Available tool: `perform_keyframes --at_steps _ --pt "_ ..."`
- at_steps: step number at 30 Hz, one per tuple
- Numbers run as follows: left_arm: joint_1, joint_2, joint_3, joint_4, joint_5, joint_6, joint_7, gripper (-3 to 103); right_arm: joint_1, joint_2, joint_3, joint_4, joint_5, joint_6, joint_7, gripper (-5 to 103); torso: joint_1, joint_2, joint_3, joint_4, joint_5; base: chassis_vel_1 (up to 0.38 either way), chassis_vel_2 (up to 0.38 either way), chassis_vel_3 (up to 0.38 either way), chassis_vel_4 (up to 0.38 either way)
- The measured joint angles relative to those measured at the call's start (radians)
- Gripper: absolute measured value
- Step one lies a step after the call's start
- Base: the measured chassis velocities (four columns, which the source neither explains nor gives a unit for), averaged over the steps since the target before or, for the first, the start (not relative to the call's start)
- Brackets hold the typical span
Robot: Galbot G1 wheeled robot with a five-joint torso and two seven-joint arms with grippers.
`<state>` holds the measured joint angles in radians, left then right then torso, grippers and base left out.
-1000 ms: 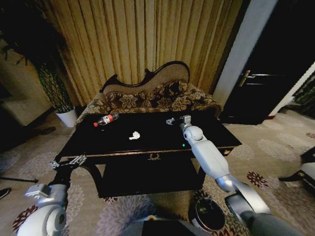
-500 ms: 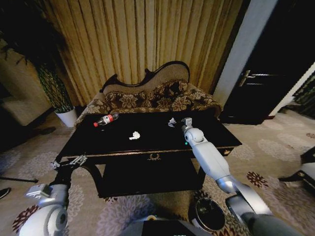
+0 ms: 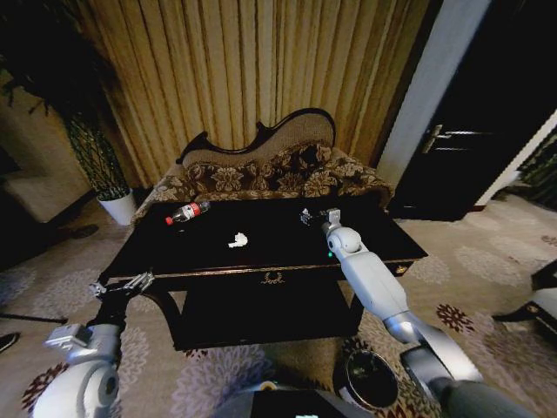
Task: Move to the front of the table and place the trash on the table into the trash bin.
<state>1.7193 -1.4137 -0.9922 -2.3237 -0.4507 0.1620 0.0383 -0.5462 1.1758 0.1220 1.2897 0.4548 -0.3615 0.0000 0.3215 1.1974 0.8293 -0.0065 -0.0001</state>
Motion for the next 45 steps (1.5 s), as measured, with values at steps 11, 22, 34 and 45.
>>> perform_keyframes --at_steps 11,22,34,45 --pt "-0.002 0.004 0.000 -0.001 -0.006 -0.014 0.000 100 -0.019 -0.009 0.008 0.020 0.000 0.004 0.000 51 0.000 0.000 0.000 -0.0001 0.0000 0.000 0.000 0.000 0.000" --pt "-0.001 0.003 -0.001 -0.002 -0.006 -0.016 0.001 100 -0.033 -0.008 0.016 0.022 -0.008 0.021 0.000 28 0.000 0.000 0.000 0.0000 0.0000 0.000 0.000 0.000 0.000" --pt "-0.002 0.001 0.005 -0.010 -0.003 -0.016 0.001 100 -0.071 -0.015 0.045 0.049 -0.009 0.028 0.000 1 0.000 0.000 0.000 0.0000 0.0000 0.000 0.000 0.000 0.000" --pt "-0.013 0.010 0.007 -0.011 -0.005 -0.016 -0.010 100 -0.157 -0.026 0.139 0.293 0.068 0.003 0.000 0 0.000 0.000 0.000 0.0000 -0.0001 0.000 0.000 0.000 0.000"
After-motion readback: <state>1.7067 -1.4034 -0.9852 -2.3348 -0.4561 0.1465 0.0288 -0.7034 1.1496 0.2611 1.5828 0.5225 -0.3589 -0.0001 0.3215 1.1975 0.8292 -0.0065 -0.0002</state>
